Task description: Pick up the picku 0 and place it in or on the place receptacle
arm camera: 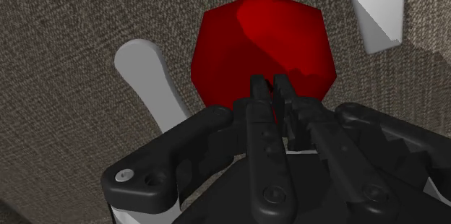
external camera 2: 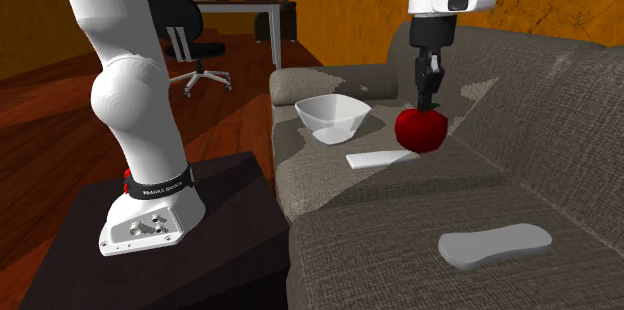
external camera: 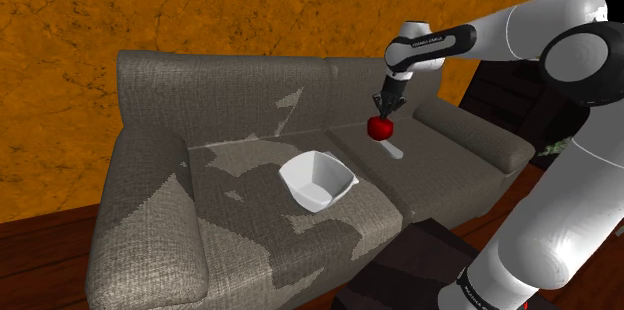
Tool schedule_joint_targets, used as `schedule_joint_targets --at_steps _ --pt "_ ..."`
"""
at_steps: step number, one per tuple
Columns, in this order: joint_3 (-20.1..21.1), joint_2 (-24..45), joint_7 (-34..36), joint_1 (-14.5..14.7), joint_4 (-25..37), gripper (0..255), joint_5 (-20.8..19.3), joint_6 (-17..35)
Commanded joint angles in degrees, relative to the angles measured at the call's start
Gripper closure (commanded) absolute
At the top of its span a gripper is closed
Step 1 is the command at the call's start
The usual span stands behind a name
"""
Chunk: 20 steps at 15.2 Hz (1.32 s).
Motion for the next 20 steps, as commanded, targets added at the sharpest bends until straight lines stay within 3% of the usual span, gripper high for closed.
schedule_joint_targets --at_steps 1,10,20 --pt "0.0 -0.8 0.1 0.0 0.8 255 -0.3 -1.5" --pt "0.2 -2.1 0.2 0.1 5.7 255 -0.7 -7.6" --pt "8.2 -10.1 15.1 6.1 0.1 255 -3.2 -10.5"
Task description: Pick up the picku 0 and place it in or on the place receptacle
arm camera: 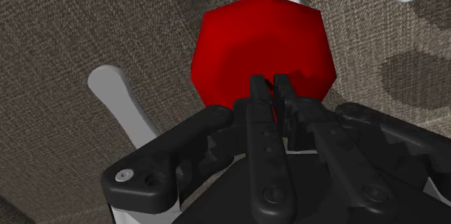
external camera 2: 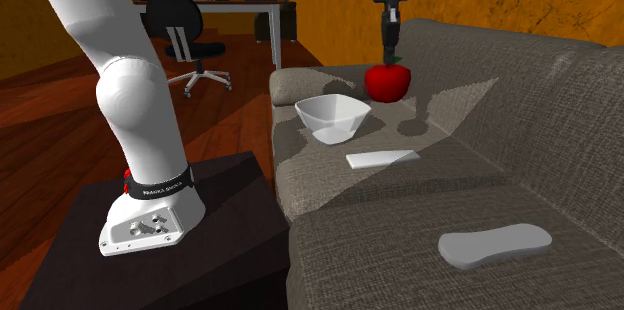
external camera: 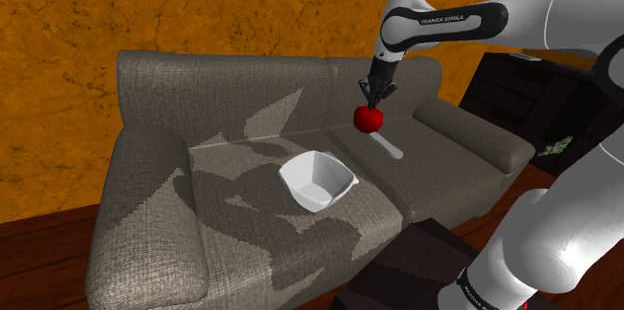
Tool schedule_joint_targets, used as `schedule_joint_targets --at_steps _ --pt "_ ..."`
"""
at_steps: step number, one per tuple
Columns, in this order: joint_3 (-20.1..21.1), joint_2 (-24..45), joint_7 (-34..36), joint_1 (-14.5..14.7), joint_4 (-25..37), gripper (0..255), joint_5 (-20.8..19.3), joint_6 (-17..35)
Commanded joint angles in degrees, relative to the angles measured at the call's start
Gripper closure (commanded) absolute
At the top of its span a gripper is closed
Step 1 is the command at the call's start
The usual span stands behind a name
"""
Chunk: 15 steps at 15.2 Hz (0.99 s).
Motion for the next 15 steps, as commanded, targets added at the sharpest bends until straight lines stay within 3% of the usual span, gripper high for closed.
schedule_joint_targets --at_steps 1,15 --pt "1.6 -1.3 2.8 1.1 -0.7 255 -0.2 -0.7" --pt "13.5 -1.5 21.8 9.0 3.3 255 1.3 -6.3"
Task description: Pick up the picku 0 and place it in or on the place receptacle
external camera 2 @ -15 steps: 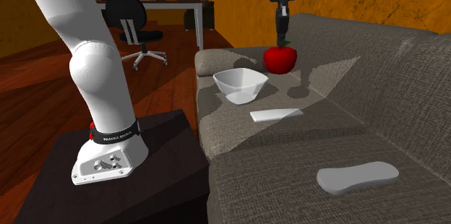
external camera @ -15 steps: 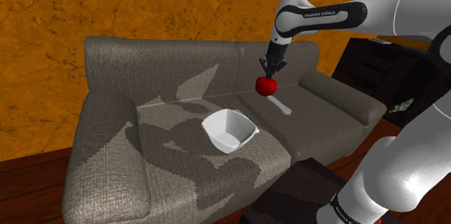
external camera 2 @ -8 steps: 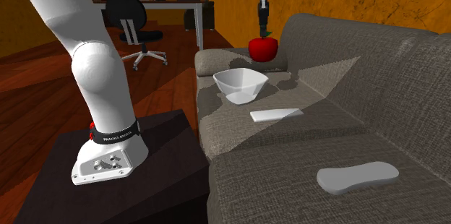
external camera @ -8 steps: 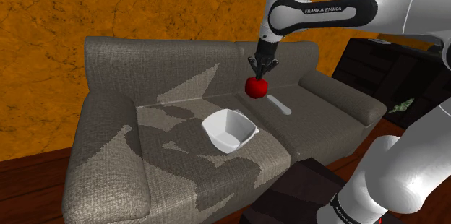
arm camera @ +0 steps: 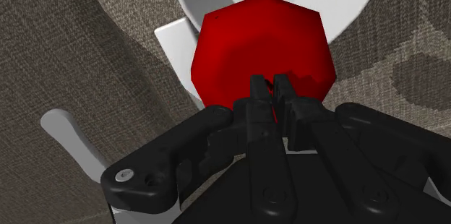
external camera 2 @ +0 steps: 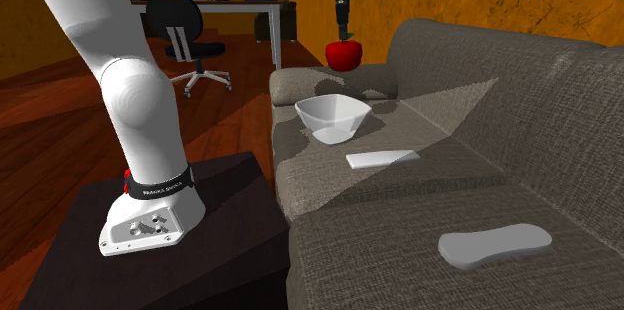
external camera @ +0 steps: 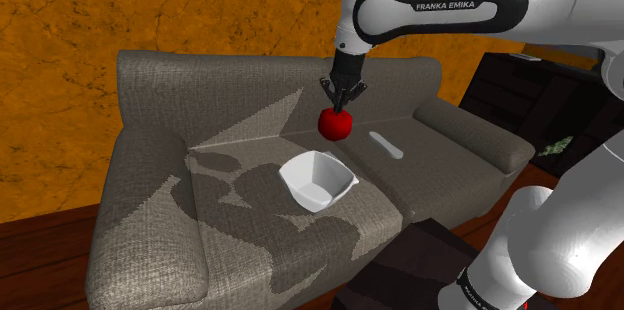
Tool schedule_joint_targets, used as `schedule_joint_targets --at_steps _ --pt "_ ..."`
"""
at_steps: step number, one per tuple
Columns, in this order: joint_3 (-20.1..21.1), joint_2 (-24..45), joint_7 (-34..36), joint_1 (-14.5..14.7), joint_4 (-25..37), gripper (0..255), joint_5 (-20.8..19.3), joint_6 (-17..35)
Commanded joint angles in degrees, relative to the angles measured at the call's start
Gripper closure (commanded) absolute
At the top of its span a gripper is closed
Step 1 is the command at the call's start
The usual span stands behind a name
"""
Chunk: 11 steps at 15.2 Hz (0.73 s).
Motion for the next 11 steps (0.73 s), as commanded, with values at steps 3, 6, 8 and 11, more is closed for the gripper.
schedule_joint_targets --at_steps 3,6,8,11 --pt "2.4 0.7 4.1 1.7 0.0 255 0.3 0.4" --pt "2.4 0.7 4.2 1.7 -2.3 255 0.2 2.7" --pt "2.3 0.8 4.3 1.6 -3.7 255 0.2 4.3" --pt "2.3 1.0 4.5 1.6 -5.8 255 0.2 6.6"
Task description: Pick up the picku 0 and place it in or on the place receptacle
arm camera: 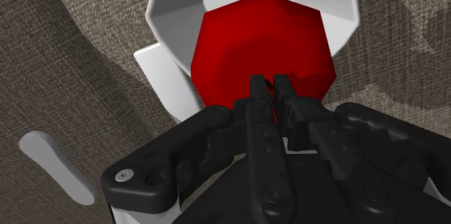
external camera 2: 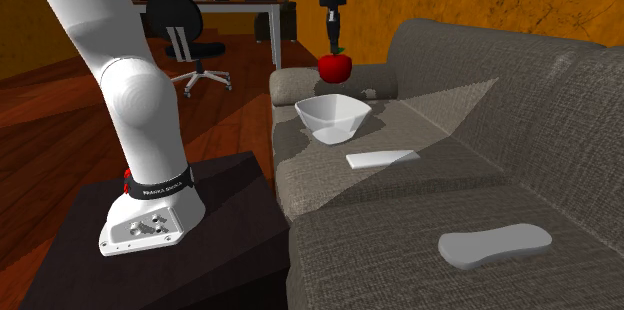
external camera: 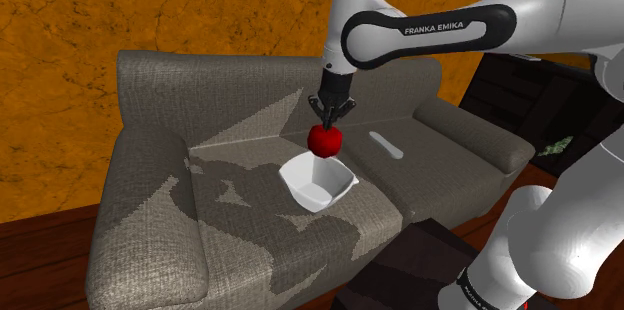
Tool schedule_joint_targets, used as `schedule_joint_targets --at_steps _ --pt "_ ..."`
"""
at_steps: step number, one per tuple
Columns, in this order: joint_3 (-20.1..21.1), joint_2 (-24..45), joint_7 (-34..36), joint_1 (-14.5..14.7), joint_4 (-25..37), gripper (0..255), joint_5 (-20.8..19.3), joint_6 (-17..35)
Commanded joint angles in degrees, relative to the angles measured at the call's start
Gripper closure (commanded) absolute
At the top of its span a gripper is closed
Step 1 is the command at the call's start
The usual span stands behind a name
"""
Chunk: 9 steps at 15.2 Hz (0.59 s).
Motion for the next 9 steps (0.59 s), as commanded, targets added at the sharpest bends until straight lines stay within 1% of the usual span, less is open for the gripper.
schedule_joint_targets --at_steps 1,9 --pt "0.0 0.2 0.1 0.0 -1.3 255 0.0 1.5" --pt "-0.1 1.4 0.5 -0.1 -6.1 255 -0.3 7.6"
